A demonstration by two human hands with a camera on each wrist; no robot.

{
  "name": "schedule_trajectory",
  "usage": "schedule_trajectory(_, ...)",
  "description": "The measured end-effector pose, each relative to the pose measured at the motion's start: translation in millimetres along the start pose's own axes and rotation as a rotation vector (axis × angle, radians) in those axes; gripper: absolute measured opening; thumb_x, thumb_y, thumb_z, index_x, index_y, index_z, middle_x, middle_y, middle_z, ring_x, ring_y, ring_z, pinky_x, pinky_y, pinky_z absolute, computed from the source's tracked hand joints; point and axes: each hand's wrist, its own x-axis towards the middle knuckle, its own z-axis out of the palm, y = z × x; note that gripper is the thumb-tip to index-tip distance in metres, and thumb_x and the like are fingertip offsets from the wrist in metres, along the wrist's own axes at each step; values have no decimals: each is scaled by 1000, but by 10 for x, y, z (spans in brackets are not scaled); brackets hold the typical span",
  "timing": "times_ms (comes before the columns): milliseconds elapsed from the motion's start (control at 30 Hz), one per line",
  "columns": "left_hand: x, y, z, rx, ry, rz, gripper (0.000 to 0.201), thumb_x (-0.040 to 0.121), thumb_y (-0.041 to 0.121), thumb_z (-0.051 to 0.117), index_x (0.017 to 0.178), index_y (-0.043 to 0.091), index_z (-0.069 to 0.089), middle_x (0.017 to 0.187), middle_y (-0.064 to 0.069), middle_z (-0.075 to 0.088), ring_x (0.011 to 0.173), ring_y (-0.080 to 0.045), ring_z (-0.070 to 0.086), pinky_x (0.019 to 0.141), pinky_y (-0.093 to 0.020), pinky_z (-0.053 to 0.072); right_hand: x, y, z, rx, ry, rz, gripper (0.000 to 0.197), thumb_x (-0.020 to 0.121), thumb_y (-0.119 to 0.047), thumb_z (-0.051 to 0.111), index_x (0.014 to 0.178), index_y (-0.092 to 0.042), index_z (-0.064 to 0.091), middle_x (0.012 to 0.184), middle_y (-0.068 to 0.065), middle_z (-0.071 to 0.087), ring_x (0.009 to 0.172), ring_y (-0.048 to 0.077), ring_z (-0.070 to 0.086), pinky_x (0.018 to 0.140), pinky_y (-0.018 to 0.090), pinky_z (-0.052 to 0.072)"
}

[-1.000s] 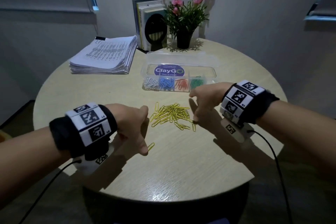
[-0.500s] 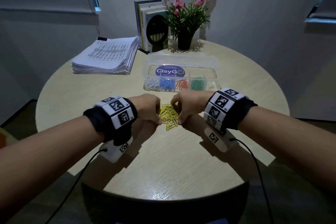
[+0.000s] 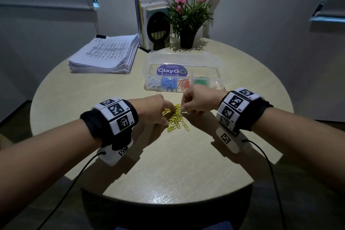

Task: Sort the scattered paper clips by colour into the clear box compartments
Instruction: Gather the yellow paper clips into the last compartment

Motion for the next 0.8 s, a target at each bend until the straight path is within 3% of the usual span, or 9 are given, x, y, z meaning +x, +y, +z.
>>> schedule_trajectory(133,17,18,-3,97,-27,40,54,90,36,59,141,30,43,114,-5,49,93,-17,48,79,-27,41,77,-45,58,-179,12,31,16,83,-29,71,87,-13,69,78,0,64,72,12,59,54,18,42)
schedule_trajectory(267,41,12,-36,106,-27,39,49,91,38,58,138,31,47,104,1,47,90,-14,44,79,-26,40,59,-4,20,-224,0,75,4,83,-15,68,85,-12,68,83,3,65,77,16,60,52,19,42)
schedule_trajectory(333,60,13,-44,108,-22,42,47,91,38,58,136,30,51,108,0,53,89,-14,45,78,-25,40,35,16,-5,-228,-7,75,9,83,-11,65,91,-9,70,88,3,66,79,15,59,53,18,42)
schedule_trajectory(467,99,15,-45,87,0,55,40,88,38,61,126,29,59,97,4,57,84,-15,50,75,-25,44,32,17,-28,-163,7,71,14,89,-16,61,98,-9,69,90,4,66,69,10,58,48,14,43)
schedule_trajectory(533,120,29,-47,62,25,45,37,88,37,62,124,28,61,104,4,62,87,-15,52,77,-27,47,28,0,-28,-121,-13,75,14,89,-21,64,98,-11,68,87,3,66,67,9,59,47,14,45)
schedule_trajectory(667,170,88,-55,35,79,22,39,90,32,60,128,23,56,119,-2,59,101,-17,53,79,-26,42,23,-23,1,-204,-53,66,14,81,-22,72,91,-14,68,89,3,66,85,17,62,59,20,47)
schedule_trajectory(800,232,171,-66,16,122,25,36,93,32,56,127,21,57,122,-4,56,109,-21,53,80,-25,38,16,12,-12,-238,-64,76,6,82,-19,70,84,-20,65,81,-4,62,81,13,58,63,22,45)
